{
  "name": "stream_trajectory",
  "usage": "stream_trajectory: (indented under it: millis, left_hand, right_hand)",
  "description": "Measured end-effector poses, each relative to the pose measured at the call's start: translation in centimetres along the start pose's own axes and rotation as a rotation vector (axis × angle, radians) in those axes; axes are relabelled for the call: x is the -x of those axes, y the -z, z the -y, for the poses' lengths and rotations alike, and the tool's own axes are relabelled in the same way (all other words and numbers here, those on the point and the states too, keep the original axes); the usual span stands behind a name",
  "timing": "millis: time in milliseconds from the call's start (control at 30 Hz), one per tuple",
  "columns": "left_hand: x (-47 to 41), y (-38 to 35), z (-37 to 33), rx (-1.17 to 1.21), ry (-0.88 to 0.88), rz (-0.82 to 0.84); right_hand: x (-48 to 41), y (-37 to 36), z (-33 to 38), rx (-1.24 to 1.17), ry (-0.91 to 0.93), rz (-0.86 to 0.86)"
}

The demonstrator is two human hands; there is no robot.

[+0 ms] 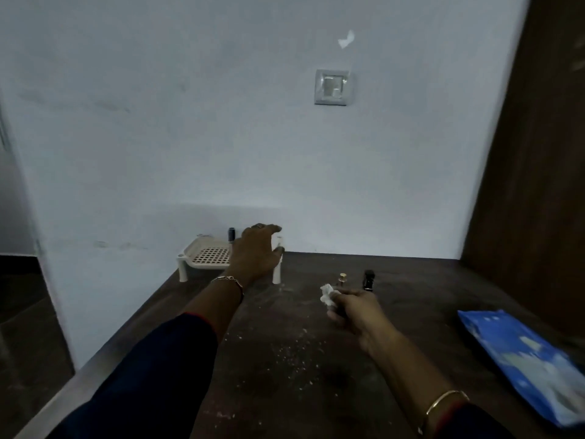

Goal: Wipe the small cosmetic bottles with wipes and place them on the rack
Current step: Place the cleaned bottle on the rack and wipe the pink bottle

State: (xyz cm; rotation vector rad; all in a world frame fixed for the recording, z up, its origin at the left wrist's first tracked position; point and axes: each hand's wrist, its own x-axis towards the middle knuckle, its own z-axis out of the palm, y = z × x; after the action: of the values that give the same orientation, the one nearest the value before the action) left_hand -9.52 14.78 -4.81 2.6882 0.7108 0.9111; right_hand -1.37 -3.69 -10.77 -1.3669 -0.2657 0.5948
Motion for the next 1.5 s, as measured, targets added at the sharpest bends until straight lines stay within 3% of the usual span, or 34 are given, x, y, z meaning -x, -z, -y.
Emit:
stream_trajectory:
  millis: [267,534,967,1267,1501]
  left_hand:
    - [1.7,-2.6,-7.9,0.071,-0.107,0.122]
    - [0.4,-7.1,-11.6,-0.035,-0.216,0.323]
    - [-1.0,-11.0,-13.9,-0.117,-0.16,0.134]
    - [1.0,-9.6,-13.5,0.112,-0.182,0.041]
    - [6.2,-7.2,-12.8,0.269,-0.282,0.126]
  right_hand:
    - [2.4,6.7,0.9,0.003,0.063,-0.11]
    - [1.0,11.5,0.2,-0.022,0.026,-0.19]
    - [-0.9,13.0,0.2,-0.074,0.035,-0.183]
    - [-0.4,13.6,-0.3,-0.1,0.027,-0.19]
    - [2.7,13.7,-1.6,-0.105,0.008,-0.211]
